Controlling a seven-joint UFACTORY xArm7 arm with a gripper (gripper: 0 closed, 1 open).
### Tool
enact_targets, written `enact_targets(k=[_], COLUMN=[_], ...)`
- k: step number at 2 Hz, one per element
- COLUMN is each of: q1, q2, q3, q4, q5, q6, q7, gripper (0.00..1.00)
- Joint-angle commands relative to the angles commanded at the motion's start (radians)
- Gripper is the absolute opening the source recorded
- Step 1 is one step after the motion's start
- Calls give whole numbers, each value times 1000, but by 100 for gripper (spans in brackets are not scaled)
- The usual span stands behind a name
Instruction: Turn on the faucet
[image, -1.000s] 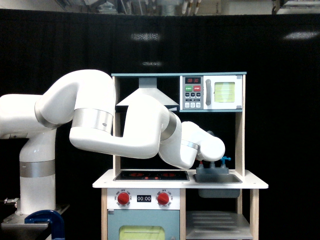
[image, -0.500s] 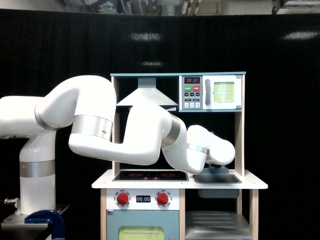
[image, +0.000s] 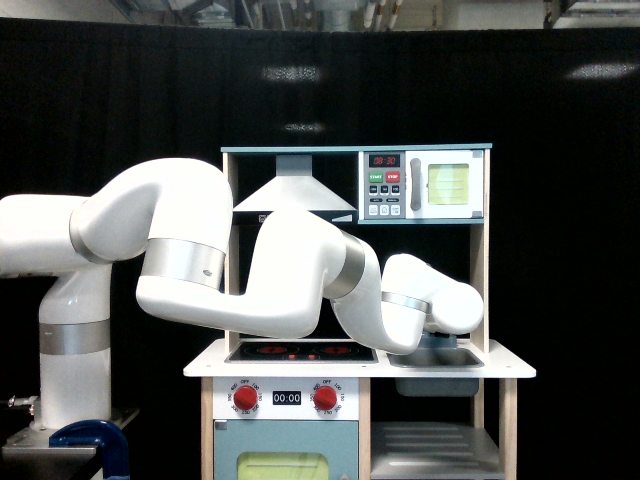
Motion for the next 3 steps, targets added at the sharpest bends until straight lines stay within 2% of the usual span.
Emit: enact_targets(k=[1,2,3], q1=[-236,-668,-749], q2=[22,95,87], q3=[24,101,91], q4=[-196,-415,-446], q5=[-52,-85,-117], q6=[35,245,291], q7=[18,46,41], gripper=[100,100,100])
